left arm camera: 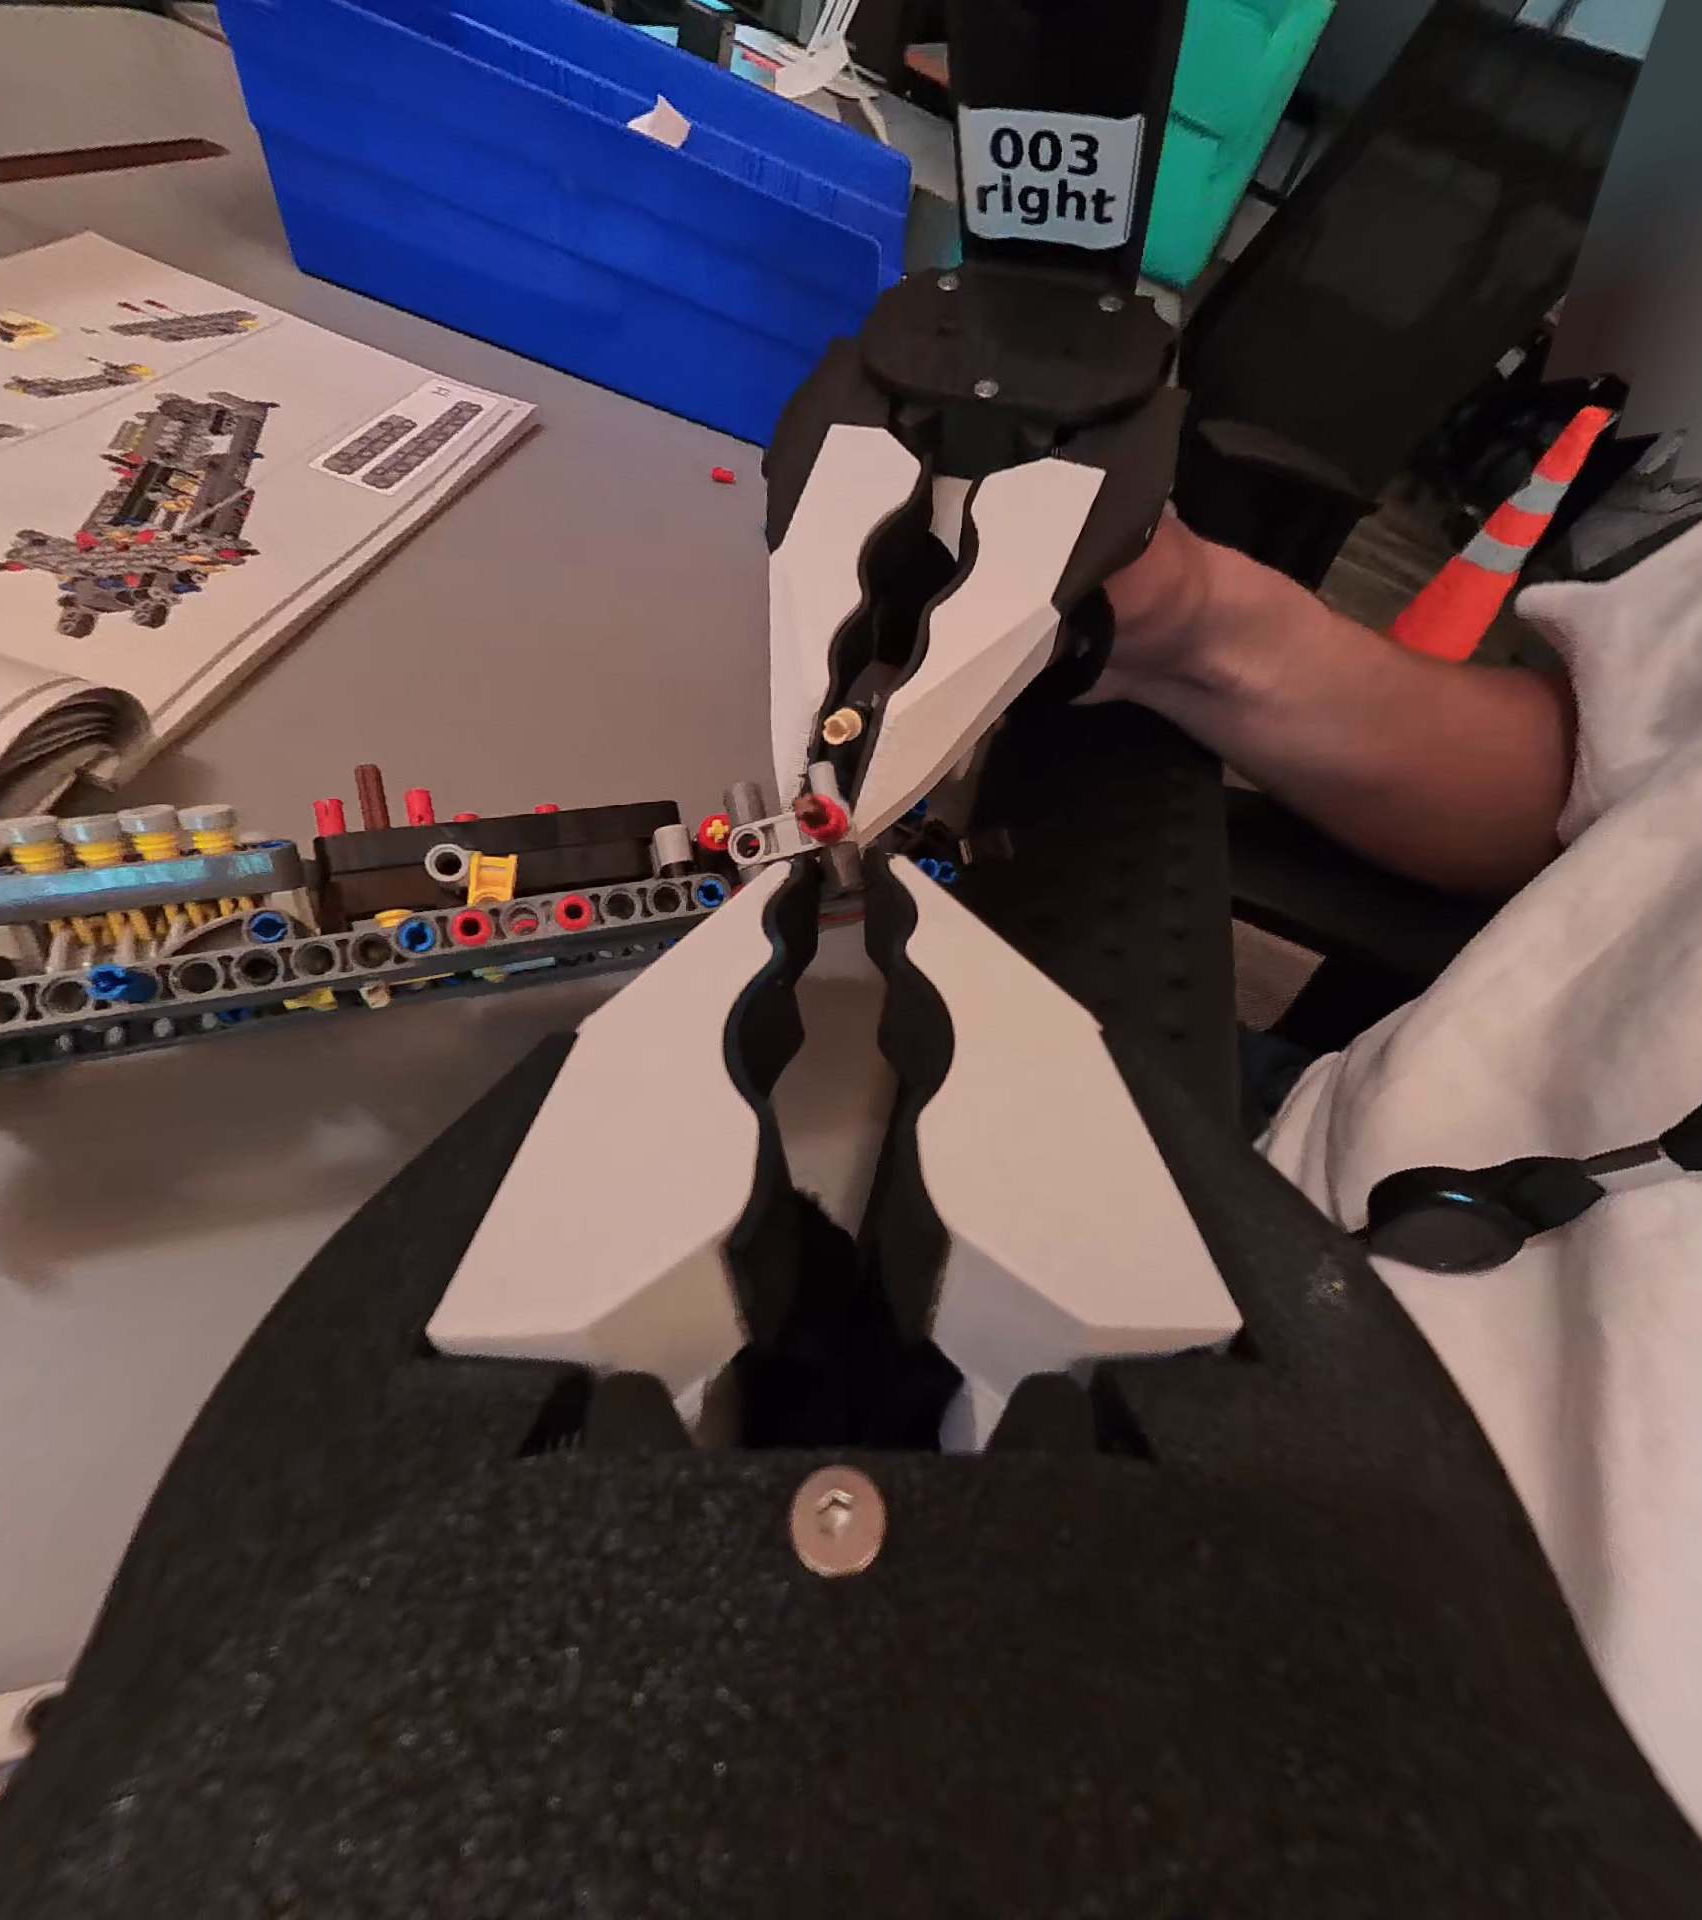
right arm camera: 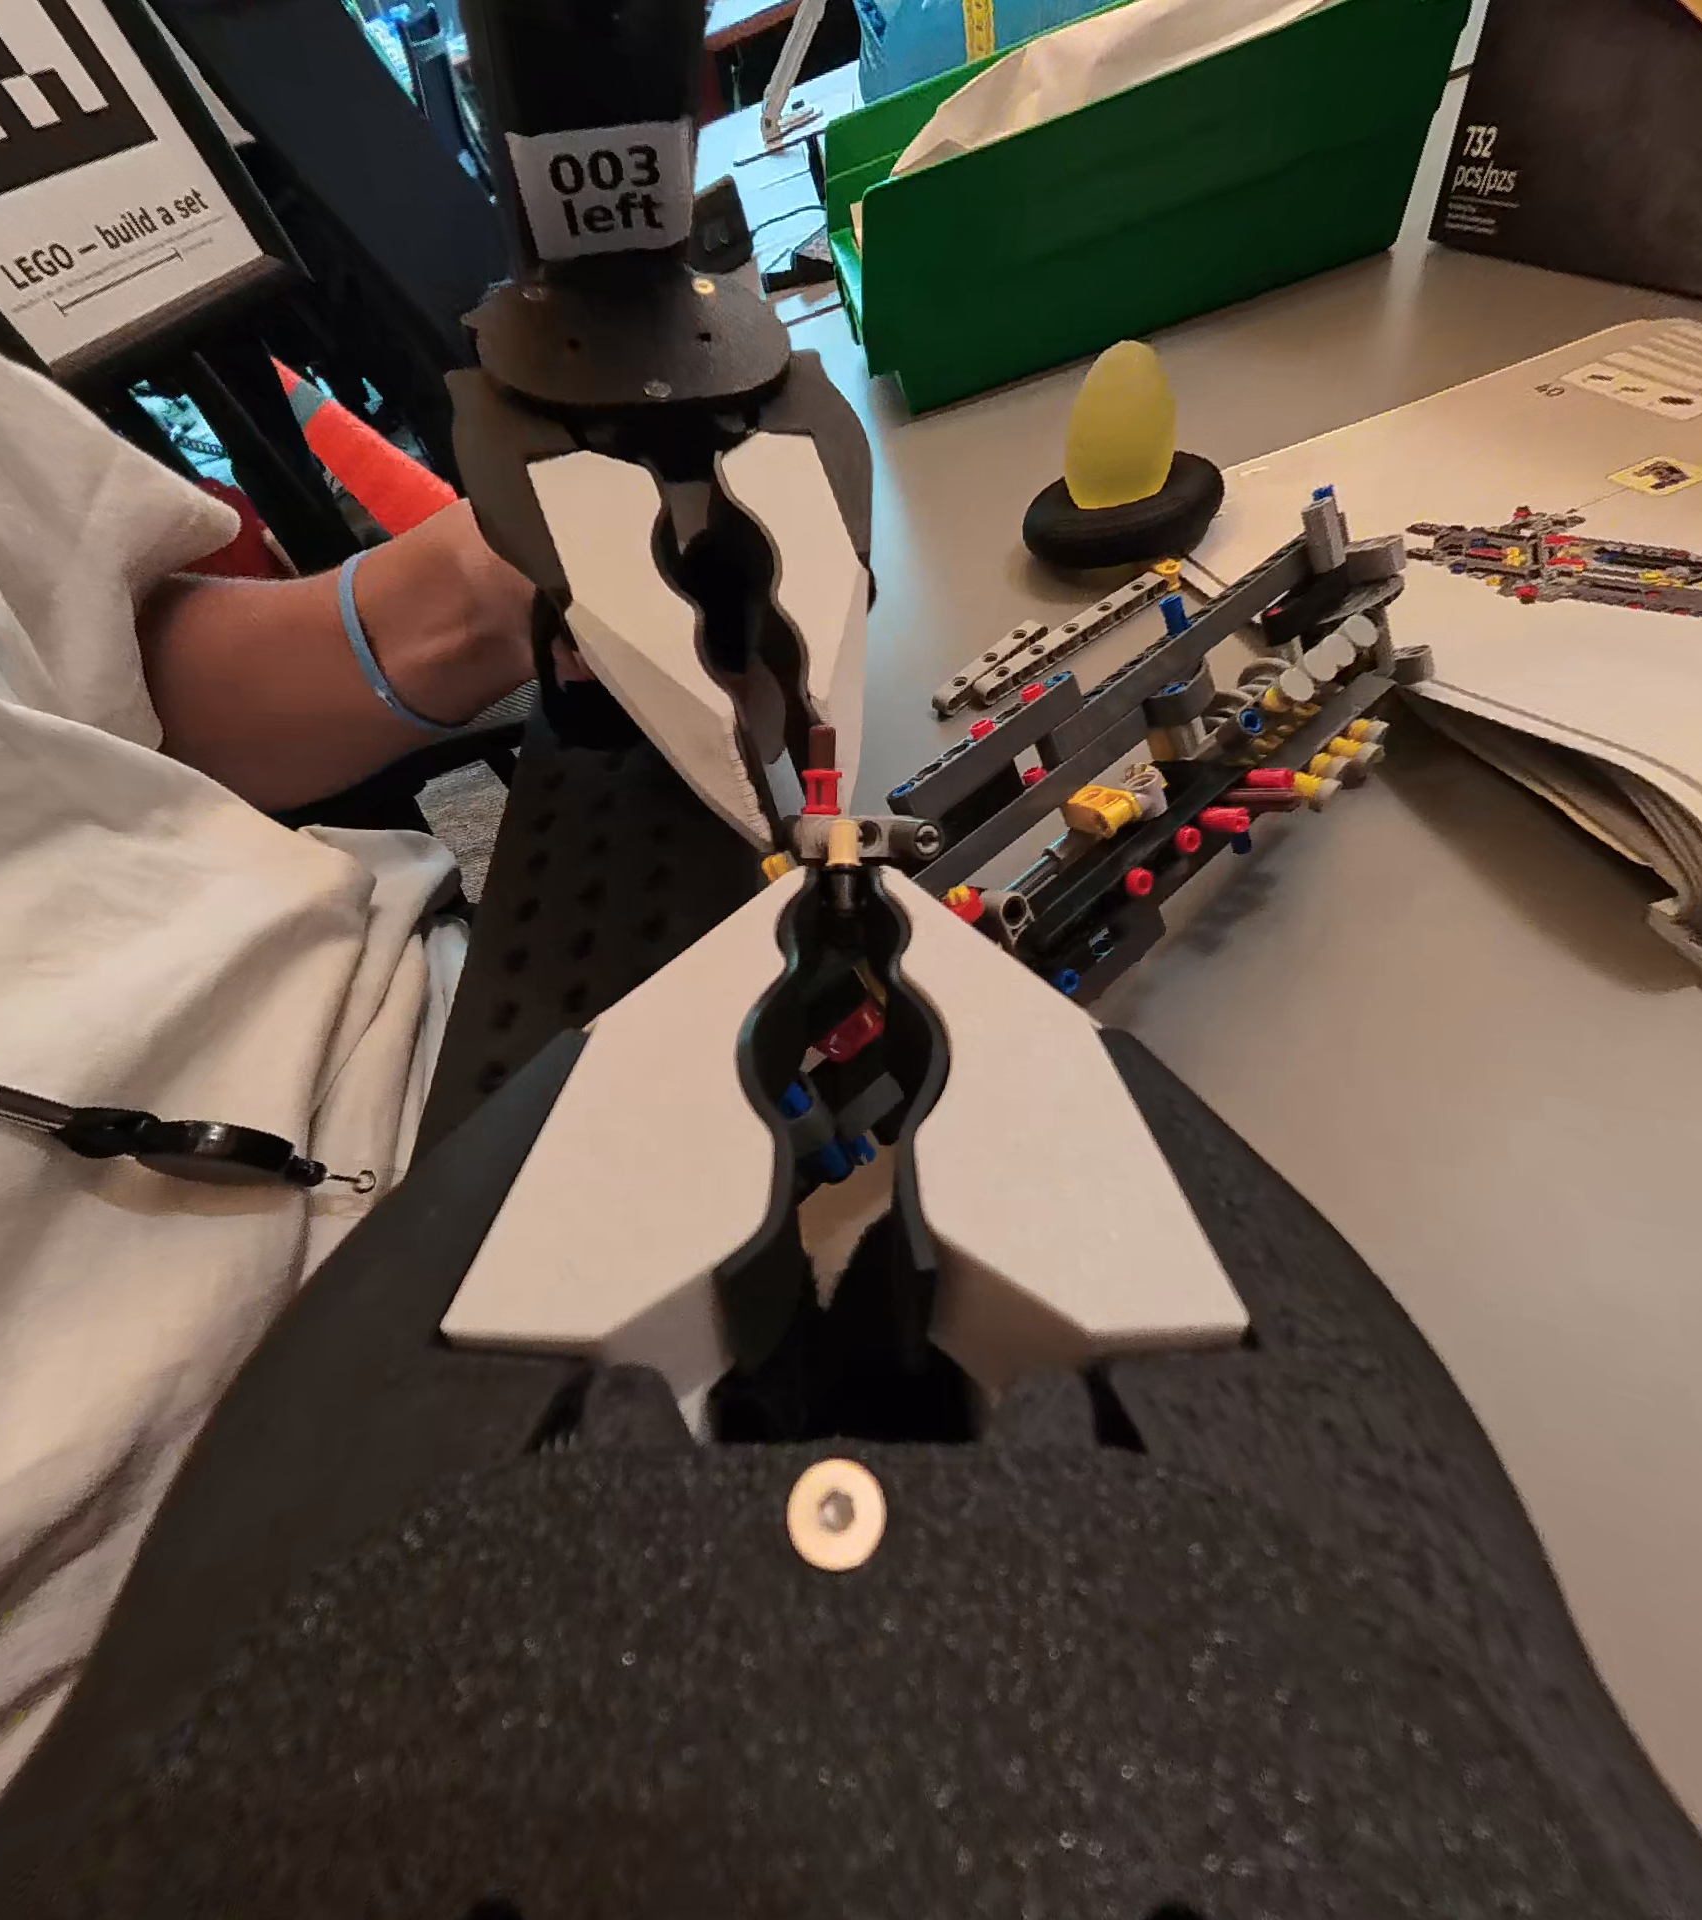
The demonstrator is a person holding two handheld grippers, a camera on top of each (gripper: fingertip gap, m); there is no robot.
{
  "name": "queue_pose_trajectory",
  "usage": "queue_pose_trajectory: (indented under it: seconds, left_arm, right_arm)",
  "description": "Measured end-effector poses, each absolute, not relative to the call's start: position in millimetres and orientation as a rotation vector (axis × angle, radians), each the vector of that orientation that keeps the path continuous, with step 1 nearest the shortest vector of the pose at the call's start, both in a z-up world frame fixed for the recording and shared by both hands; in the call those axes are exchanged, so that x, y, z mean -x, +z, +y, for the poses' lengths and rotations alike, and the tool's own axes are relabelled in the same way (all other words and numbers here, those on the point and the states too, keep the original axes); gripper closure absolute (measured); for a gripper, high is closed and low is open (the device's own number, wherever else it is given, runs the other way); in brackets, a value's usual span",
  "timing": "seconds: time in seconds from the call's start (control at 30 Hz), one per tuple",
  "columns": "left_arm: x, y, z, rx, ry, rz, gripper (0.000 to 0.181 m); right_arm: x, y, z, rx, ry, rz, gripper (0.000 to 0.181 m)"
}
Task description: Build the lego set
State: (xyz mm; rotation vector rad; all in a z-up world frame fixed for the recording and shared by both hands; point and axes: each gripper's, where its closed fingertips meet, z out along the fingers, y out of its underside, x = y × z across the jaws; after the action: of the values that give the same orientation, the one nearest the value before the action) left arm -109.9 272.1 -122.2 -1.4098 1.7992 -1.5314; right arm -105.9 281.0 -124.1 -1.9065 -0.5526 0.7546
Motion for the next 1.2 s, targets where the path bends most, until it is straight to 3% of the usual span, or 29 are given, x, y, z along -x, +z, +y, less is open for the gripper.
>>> queue_pose_trajectory:
  seconds: [0.23,0.4,0.53,0.67,0.8,0.97,1.2]
  left_arm:
    - [118,-128,275,1.254,-1.255,1.92,0.175]
    - [119,-130,278,1.103,-1.024,2.065,0.175]
    - [112,-128,285,0.938,-0.751,2.134,0.175]
    - [107,-127,288,0.853,-0.616,2.149,0.176]
    - [106,-127,285,0.864,-0.668,2.148,0.176]
    - [107,-128,284,0.871,-0.698,2.138,0.176]
    - [111,-130,283,0.856,-0.69,2.119,0.176]
  right_arm:
    - [92,-123,278,1.971,0.629,-0.593,0.176]
    - [33,-180,251,2.399,0.328,-0.734,0.175]
    - [21,-206,249,2.462,0.292,-0.762,0.175]
    - [29,-205,256,2.368,0.426,-0.686,0.173]
    - [35,-190,263,2.287,0.491,-0.636,0.149]
    - [81,-121,277,1.987,0.689,-0.698,0.159]
    - [92,-121,291,2.053,0.929,-0.747,0.159]
